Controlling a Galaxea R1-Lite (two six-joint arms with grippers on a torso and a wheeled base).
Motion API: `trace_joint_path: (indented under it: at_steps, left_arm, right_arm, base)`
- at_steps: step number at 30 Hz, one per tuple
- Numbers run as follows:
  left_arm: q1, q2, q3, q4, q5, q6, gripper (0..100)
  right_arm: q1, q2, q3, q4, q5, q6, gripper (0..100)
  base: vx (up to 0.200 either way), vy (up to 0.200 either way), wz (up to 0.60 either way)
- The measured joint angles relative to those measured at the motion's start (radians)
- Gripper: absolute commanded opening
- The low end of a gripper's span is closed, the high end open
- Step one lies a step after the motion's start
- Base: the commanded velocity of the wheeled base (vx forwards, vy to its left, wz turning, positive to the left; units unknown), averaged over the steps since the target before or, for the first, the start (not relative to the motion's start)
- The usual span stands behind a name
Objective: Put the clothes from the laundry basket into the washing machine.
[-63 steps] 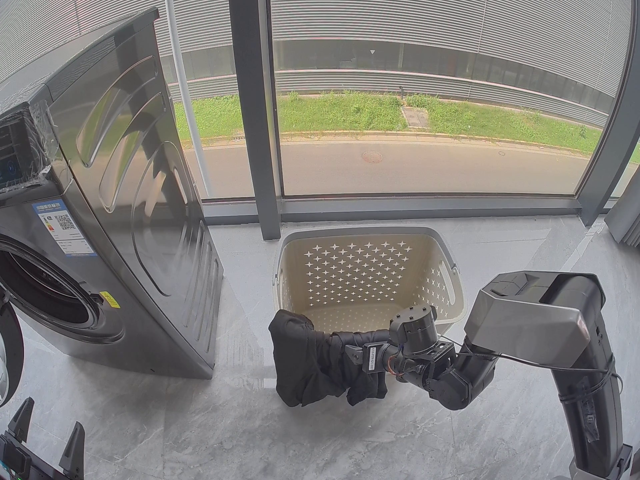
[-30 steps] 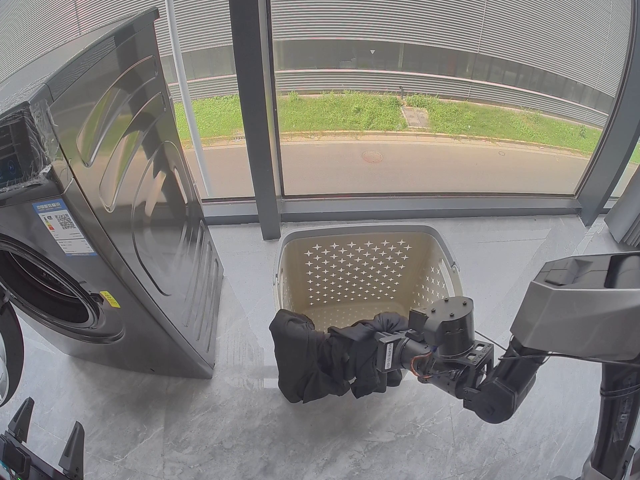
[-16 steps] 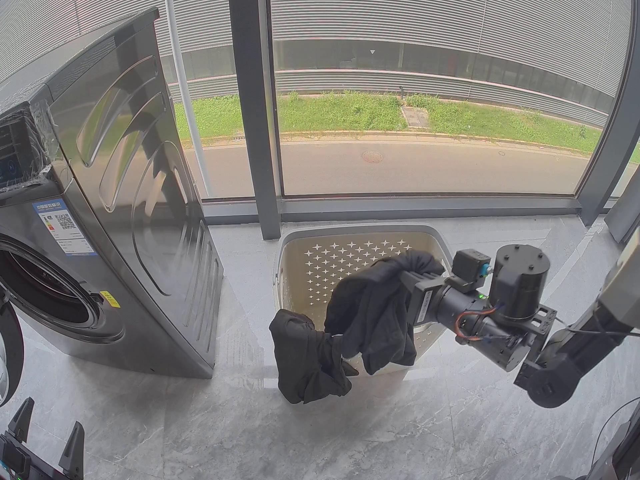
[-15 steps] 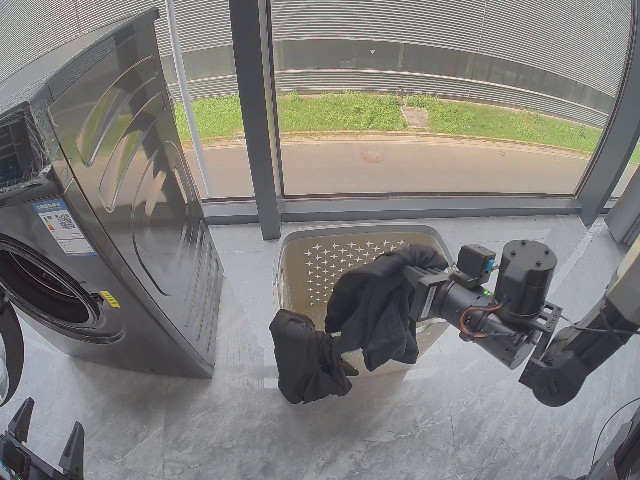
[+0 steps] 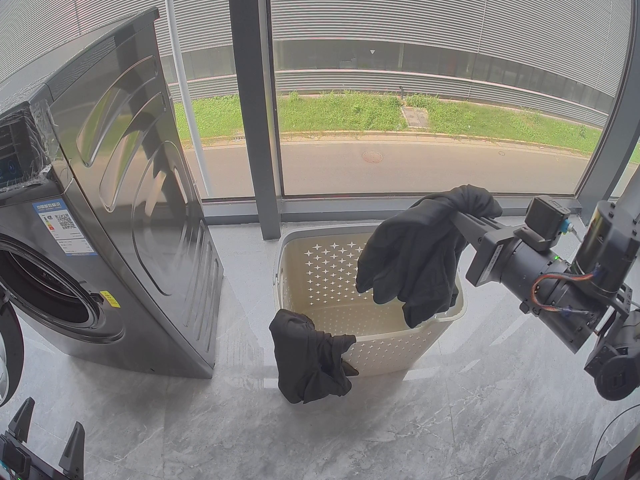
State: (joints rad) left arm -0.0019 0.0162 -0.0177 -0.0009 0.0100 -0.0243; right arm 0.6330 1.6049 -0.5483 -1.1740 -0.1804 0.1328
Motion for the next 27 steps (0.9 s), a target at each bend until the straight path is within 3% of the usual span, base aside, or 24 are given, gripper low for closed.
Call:
trace_joint_path:
  at_steps: [3,7,13,27]
  left_arm:
    - [0.000,0.000,0.000,0.000,0.000,-0.003,100]
    - [-0.001,0.000,0.000,0.000,0.000,-0.006,100]
    - [-0.002,0.000,0.000,0.000,0.000,-0.005,100]
    - [-0.001,0.000,0.000,0.001,0.001,-0.017,100]
  right_arm:
    - [0.005,-0.042,0.020,0.000,0.017,-0.013,0]
    - [0.011,-0.085,0.058,0.001,0.057,-0.020,0]
    - [0.019,-0.111,0.082,-0.001,0.069,-0.021,0]
    - [0.032,-0.122,0.094,-0.008,0.068,-0.019,0]
  base:
    - [-0.200,0.000,0.00]
    - [0.000,0.000,0.00]
    - [0.000,0.000,0.00]
    - [0.000,0.200,0.00]
